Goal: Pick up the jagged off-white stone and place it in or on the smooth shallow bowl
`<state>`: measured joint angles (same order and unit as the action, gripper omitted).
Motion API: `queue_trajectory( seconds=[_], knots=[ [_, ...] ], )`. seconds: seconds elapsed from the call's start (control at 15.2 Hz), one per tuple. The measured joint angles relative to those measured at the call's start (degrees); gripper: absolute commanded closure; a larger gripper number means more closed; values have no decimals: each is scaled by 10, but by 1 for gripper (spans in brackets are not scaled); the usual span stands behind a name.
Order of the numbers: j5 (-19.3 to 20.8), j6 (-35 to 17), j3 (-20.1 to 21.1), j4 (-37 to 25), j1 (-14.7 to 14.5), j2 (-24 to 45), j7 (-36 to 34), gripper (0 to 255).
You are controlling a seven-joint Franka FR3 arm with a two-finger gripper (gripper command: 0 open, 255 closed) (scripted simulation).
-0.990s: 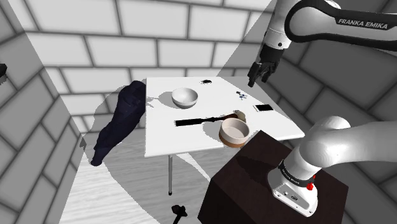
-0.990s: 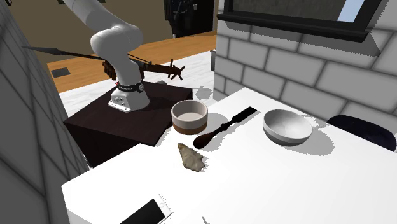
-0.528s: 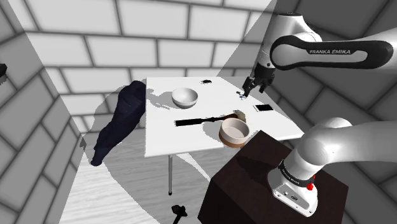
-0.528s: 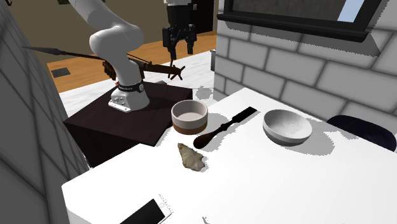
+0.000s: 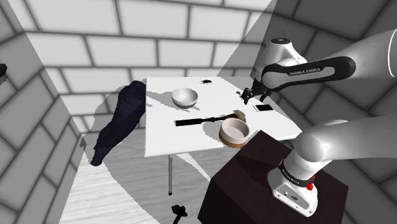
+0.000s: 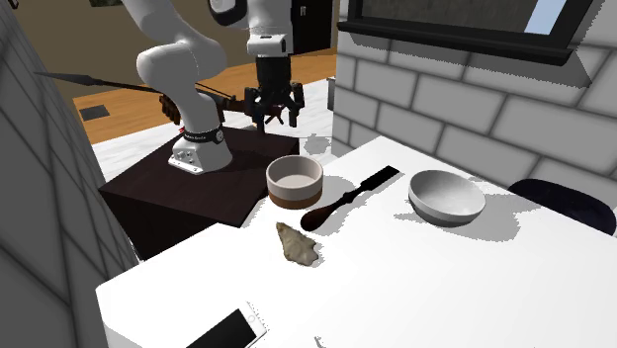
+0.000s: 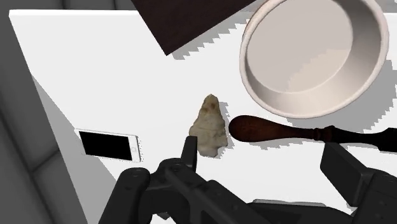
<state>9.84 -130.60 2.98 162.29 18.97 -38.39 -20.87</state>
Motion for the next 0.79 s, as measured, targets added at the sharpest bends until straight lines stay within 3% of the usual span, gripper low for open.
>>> queue_trajectory(
  seconds=[0.46,0.66,0.79],
  knots=[
    [107,-179,33,32,125,126,-119,0],
    [198,-258,64,26,214,203,-205,0],
    [248,-284,82,23,252,230,-254,0]
  ],
)
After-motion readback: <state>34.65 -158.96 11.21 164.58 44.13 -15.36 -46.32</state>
